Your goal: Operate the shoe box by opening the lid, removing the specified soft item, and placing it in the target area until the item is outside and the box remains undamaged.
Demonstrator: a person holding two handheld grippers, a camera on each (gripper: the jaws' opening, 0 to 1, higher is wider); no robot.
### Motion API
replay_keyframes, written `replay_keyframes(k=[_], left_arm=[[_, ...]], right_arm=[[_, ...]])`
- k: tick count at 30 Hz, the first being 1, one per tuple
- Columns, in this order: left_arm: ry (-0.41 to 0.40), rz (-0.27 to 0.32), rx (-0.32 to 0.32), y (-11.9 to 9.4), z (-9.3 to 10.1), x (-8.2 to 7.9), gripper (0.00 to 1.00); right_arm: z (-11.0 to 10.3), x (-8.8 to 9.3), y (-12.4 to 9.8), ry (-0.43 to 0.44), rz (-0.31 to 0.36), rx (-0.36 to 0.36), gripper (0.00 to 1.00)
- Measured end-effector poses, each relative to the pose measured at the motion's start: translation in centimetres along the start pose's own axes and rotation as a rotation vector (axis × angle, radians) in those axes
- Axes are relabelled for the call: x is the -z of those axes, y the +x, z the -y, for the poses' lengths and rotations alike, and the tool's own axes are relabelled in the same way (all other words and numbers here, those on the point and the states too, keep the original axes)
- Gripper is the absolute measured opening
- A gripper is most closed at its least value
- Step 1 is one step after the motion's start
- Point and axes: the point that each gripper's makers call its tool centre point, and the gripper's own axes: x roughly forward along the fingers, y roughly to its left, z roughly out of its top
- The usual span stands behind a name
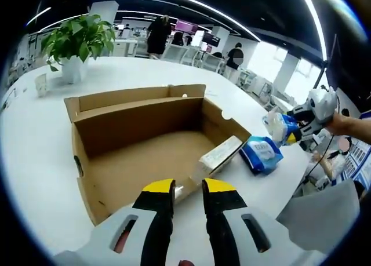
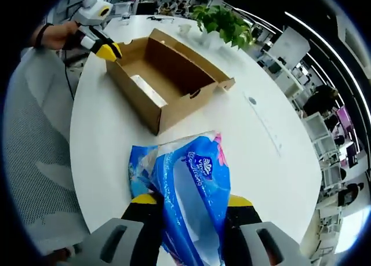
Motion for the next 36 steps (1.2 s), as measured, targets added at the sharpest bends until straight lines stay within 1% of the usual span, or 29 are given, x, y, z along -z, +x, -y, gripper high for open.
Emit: replay_keyframes(k=[4, 7, 10, 19, 22, 24, 31, 36], left_arm=[[0.013, -0.002, 0.000, 0.0, 0.1, 0.1, 0.18], [0.015, -0.004, -0.004, -0.1, -0.1, 0.1, 0.18], [0.017, -0.004, -0.010, 0.0, -0.3, 0.1, 0.18], [0.023, -0.002, -0.021, 0.1, -0.8, 0.0, 0.18], [0.022, 0.001, -0.028, 0.0, -1.0, 0.0, 0.18], [0.017, -0.007, -0.030, 0.0, -1.2, 0.3, 0.18], [0.025, 0.003, -0.036, 0.0, -1.3, 0.0, 0.19], [0.022, 0.007, -0.050, -0.4, -1.5, -0.1, 0.19]], right_arm=[[-0.3, 2.9, -0.1, 0.007, -0.038, -0.003, 0.37], [-0.3, 4.3, -0.4, 0.019, -0.054, -0.005, 0.37], [-0.2, 6.1, -0.7, 0.029, -0.075, -0.003, 0.37], [0.4, 10.7, -1.4, 0.033, -0.140, -0.005, 0.38], [0.6, 11.7, -1.5, 0.032, -0.155, -0.011, 0.38], [0.6, 12.2, -1.6, 0.038, -0.168, -0.009, 0.39], [0.2, 12.9, -1.6, 0.033, -0.190, -0.019, 0.40], [0.4, 13.5, -1.0, 0.027, -0.203, -0.032, 0.40]])
